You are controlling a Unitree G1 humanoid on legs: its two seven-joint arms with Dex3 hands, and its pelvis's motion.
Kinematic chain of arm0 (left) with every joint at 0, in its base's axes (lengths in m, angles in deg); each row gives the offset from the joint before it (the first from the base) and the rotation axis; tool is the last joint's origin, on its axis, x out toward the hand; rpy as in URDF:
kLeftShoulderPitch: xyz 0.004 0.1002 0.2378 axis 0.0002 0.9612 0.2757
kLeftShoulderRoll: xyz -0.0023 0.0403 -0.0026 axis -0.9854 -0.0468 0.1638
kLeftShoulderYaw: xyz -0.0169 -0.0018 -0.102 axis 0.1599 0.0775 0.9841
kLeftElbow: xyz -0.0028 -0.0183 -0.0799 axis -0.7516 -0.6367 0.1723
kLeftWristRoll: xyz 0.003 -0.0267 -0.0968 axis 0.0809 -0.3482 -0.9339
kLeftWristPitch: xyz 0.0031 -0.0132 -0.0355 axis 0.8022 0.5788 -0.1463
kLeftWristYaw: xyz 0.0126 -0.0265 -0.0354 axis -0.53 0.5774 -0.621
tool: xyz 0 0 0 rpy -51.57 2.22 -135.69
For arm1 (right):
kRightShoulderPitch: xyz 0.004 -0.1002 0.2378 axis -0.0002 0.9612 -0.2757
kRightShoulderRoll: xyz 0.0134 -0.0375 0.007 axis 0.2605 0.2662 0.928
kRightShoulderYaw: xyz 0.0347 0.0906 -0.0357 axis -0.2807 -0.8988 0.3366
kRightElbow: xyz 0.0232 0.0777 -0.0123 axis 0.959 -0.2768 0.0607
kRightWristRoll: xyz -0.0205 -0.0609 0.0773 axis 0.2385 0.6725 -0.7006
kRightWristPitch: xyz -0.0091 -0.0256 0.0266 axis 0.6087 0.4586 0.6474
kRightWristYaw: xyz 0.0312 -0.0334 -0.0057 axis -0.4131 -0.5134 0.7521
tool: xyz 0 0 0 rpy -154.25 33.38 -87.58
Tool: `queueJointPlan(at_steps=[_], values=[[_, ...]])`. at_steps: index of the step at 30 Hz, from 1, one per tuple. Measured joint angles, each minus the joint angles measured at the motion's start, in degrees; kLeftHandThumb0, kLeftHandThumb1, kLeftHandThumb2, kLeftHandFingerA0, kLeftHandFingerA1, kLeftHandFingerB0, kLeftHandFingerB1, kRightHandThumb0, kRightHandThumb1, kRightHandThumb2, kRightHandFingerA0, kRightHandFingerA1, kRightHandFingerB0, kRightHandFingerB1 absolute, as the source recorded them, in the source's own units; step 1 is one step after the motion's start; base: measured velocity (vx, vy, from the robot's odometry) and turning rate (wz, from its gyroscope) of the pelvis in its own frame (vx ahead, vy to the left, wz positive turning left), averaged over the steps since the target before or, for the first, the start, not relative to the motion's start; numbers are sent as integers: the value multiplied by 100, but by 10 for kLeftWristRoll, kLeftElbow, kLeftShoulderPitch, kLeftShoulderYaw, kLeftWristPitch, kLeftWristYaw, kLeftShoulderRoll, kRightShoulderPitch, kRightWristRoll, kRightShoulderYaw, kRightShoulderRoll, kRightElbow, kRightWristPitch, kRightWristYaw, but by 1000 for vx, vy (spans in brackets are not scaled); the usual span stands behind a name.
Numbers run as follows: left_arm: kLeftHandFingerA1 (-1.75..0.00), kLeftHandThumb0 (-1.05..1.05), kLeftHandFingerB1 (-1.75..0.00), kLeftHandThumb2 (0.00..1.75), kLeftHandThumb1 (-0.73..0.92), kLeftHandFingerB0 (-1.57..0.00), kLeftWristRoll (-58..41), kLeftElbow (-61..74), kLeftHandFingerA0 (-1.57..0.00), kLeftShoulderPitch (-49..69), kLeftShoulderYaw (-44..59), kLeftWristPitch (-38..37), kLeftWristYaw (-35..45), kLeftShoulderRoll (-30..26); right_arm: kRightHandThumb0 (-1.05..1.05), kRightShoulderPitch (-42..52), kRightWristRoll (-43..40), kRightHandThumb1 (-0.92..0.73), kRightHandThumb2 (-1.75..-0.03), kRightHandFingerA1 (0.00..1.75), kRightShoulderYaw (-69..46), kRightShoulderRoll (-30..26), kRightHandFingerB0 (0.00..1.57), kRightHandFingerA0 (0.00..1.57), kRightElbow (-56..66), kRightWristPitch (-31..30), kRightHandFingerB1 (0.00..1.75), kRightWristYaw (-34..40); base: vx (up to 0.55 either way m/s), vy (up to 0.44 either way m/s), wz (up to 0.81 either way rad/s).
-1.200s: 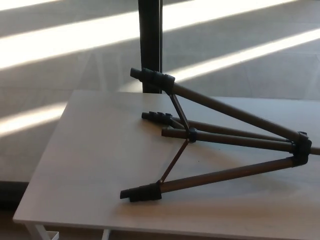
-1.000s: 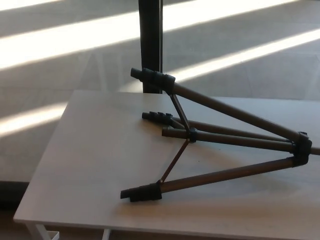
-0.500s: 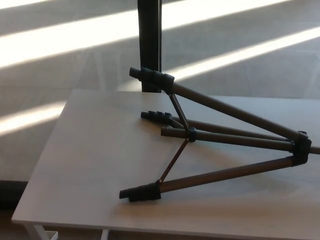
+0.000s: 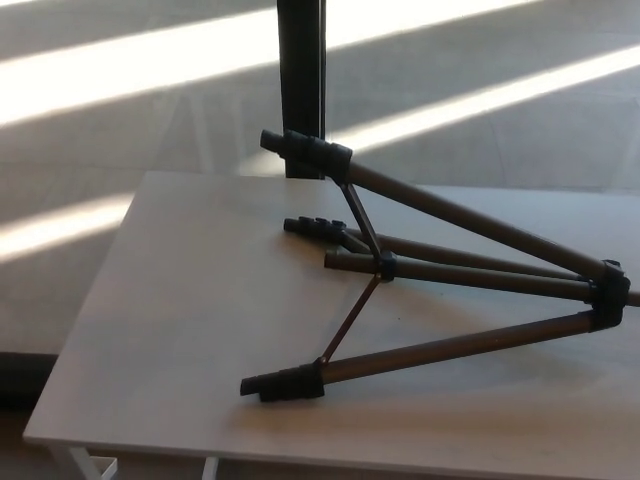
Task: Use both hands of the robot to pick up the tripod lying in the middle of the desk and make it stand upright on the desk
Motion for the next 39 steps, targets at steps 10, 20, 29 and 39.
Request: queueJointPlan(at_steps=[10,20,29,39], values=[[-59,-68,-46,63,78,-60,7,121,-71,-233,-131,45,-2,23,-105,-42,-63,-41,-92,61,78,74,83,101,163,-48,53,6,0,0,0],[-64,-64,-52,64,81,-57,26,192,-71,-419,-288,102,-2,89,-97,-62,-111,-62,-60,67,211,141,88,103,260,-116,49,12,0,0,0],[-68,-56,-54,64,81,-56,48,230,-72,-466,-373,151,-2,114,-90,-67,-128,-62,-60,82,270,193,80,94,295,-179,57,71,0,0,0],[-64,-66,-53,63,77,-63,99,175,-72,-507,-463,164,4,148,-87,-45,-137,-49,-101,85,287,229,68,82,295,-249,64,149,0,0,0]])
